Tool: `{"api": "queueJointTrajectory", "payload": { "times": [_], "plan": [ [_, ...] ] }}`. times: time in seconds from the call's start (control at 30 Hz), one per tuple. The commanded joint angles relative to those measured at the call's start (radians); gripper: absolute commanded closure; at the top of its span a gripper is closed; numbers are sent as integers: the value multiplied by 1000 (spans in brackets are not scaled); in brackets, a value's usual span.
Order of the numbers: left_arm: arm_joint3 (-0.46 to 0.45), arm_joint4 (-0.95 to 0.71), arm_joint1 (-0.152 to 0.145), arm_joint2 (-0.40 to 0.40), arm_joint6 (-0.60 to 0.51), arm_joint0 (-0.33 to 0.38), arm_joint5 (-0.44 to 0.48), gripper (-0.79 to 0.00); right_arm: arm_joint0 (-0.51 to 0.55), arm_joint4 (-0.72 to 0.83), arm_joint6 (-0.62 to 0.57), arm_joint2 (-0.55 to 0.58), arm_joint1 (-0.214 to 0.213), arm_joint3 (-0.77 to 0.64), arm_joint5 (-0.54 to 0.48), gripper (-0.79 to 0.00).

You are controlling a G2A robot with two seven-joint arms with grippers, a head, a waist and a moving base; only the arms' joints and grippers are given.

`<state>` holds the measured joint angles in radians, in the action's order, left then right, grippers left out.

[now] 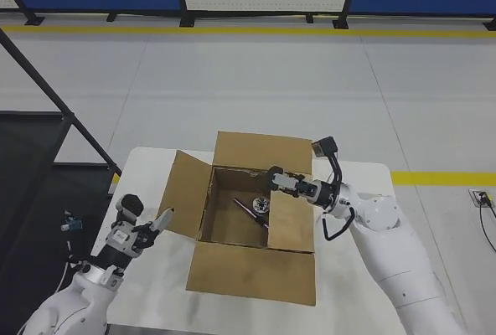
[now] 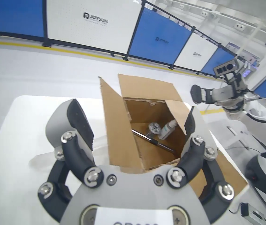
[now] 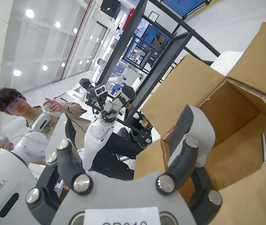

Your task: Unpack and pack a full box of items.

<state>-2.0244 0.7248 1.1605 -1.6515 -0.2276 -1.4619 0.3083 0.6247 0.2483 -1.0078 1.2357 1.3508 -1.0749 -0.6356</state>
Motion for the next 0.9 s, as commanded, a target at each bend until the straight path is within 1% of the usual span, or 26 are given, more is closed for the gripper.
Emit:
{"api": "queueJointTrajectory", "payload": {
  "times": [0.0,0.17,0.23,0.37,0.47,0.5,0.87],
  "plan": [
    [-1,-15,0,37,-50,33,1,-785,33,-18,15,37,-13,-43,15,-785],
    [14,-14,5,163,-139,124,-13,-785,137,-56,43,145,-47,-157,50,-785],
    [35,-15,10,221,-172,163,-28,-785,182,-62,51,189,-59,-200,62,-785],
    [116,-105,21,324,-275,263,-62,-785,265,-59,69,273,-80,-260,80,-785],
    [193,-193,29,375,-346,344,-79,-785,318,-41,71,328,-94,-281,92,-785],
    [208,-209,31,383,-360,360,-83,-785,318,-41,71,328,-94,-281,92,-785],
    [213,-212,31,383,-357,357,-86,-785,318,-41,71,328,-94,-281,92,-785]
  ]
}}
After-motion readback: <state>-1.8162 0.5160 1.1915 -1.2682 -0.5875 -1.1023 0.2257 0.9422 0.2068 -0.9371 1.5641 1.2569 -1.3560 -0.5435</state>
